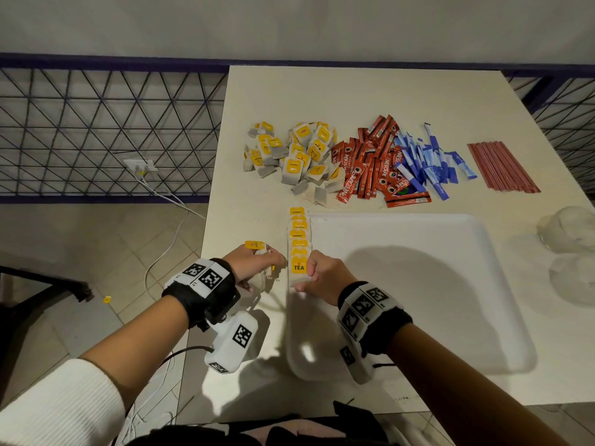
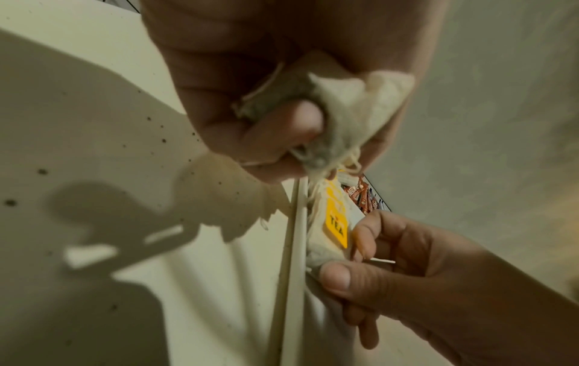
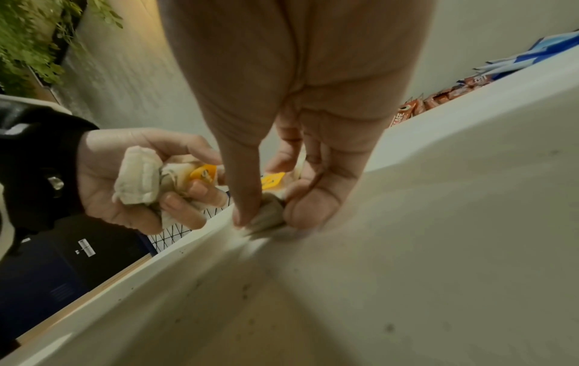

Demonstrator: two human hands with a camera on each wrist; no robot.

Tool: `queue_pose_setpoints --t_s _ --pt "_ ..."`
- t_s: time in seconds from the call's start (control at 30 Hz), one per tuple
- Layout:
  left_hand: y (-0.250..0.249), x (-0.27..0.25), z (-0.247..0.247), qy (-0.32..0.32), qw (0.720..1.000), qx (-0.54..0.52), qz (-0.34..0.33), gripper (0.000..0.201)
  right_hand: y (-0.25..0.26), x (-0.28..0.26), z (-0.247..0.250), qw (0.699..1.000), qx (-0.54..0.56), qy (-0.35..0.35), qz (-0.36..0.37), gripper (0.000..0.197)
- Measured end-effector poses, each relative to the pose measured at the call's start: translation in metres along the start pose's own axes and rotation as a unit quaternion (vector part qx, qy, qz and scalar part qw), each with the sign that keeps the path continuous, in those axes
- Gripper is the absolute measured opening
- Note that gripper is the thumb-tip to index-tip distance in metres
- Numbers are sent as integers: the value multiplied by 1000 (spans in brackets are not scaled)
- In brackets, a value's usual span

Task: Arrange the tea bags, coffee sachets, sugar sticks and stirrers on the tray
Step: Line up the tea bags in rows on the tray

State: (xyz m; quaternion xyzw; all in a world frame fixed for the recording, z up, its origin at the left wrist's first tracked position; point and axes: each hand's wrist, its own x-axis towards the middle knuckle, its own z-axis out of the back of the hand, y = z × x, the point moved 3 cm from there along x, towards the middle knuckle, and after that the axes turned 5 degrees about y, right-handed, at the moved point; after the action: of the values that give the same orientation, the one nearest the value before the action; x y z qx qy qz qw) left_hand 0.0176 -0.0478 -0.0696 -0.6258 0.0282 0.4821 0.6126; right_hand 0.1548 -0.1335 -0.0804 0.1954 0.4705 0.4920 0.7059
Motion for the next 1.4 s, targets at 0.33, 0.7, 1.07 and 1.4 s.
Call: queue_pose_setpoints --t_s 0.33,0.7,1.07,1.4 --pt "-4 -6 -2 10 999 -41 3 7 1 -2 5 999 38 0 -20 39" --pt "-11 -14 -17 110 979 -169 29 34 31 -16 27 979 200 37 5 10" --pt "-19 -14 -20 63 953 -296 0 33 40 -24 21 952 262 129 -89 23" --pt "-11 -20 -12 8 933 -360 -9 43 46 -13 21 948 292 85 -87 10"
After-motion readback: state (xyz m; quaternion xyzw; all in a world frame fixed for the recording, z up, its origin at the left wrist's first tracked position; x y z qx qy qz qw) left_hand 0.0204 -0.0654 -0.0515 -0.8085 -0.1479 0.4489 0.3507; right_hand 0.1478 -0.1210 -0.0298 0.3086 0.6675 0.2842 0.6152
